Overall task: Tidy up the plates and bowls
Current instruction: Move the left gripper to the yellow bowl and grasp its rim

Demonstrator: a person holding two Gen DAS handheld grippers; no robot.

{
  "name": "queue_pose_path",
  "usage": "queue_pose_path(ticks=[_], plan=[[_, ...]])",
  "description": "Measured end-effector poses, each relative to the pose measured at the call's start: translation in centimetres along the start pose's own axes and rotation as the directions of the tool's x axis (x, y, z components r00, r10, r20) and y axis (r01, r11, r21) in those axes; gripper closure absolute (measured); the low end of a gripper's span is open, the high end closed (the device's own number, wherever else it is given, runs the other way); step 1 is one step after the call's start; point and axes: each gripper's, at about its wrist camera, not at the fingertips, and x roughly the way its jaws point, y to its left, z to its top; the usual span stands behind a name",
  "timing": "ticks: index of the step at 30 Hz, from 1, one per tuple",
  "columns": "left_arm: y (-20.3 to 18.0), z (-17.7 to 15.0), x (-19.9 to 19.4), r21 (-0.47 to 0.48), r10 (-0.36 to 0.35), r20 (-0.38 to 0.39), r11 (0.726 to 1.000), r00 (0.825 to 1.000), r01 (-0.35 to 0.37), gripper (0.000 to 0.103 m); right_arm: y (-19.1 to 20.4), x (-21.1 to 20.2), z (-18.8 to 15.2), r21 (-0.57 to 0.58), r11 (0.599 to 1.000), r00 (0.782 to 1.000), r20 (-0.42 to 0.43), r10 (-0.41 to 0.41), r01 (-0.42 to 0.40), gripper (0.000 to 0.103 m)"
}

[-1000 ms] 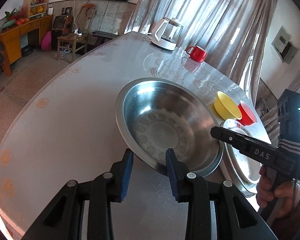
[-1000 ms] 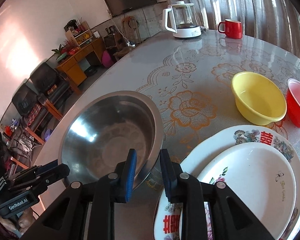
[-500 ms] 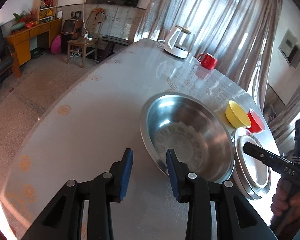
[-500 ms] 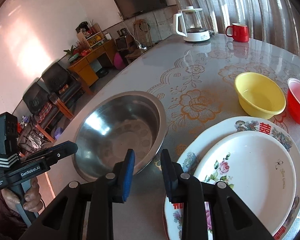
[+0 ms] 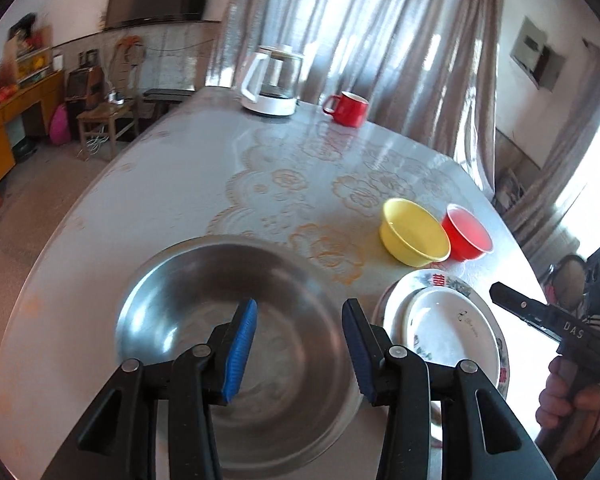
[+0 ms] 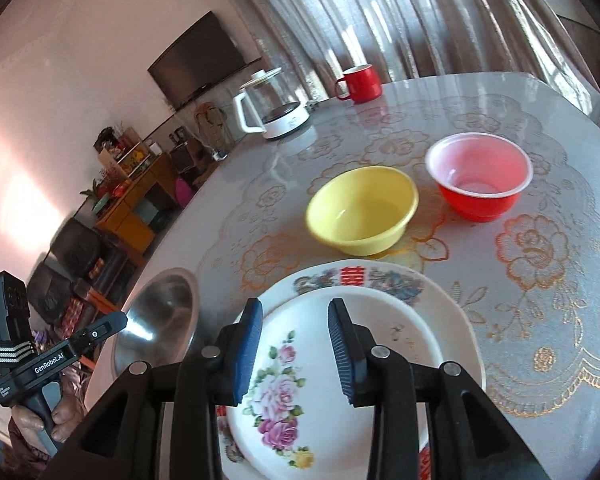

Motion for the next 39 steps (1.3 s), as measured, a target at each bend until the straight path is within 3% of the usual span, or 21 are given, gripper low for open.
queue_pose_path(ticks=[6,9,12,19,29,35,39], plan=[[-5.2,2.2,3.8,0.081,-0.032,-0.077,0.996,0.997,0.038,0.057,-3.9,-0.9,1.5,0.119,0.992,0.998,0.032,-0.052,0.048,0.065],[-7.3,3.0,5.2,0.106,-0.035,-0.084,0.993,0.996,0.044,0.048,-5.2,-0.6,2.3,0.162,0.986,0.998,0.042,-0.050,0.043,0.065],[-8.8,3.9,6.8,0.116,-0.026,-0.088,0.993,0.996,0.036,0.047,-6.1,0.1,3.0,0.185,0.982,0.998,0.036,-0.043,0.036,0.066],[-9.4,6.0,10.5,0.060,-0.017,-0.132,0.998,0.991,0.026,0.050,-6.7,2.7,4.4,0.162,0.984,0.998,-0.013,-0.068,0.069,0.077],[-10.2,7.6,14.4,0.042,-0.047,-0.180,0.998,0.983,0.056,0.053,-6.3,6.4,5.7,0.142,0.987,0.995,-0.071,-0.070,0.079,0.078],[-10.2,7.9,16.4,0.045,-0.057,-0.205,0.997,0.977,0.067,0.065,-6.6,7.1,5.8,0.131,0.987,0.993,-0.079,-0.087,0.097,0.079],[-10.3,7.8,17.6,0.043,-0.073,-0.232,0.995,0.970,0.085,0.083,-6.5,7.7,5.8,0.106,0.990,0.993,-0.085,-0.086,0.095,0.089]])
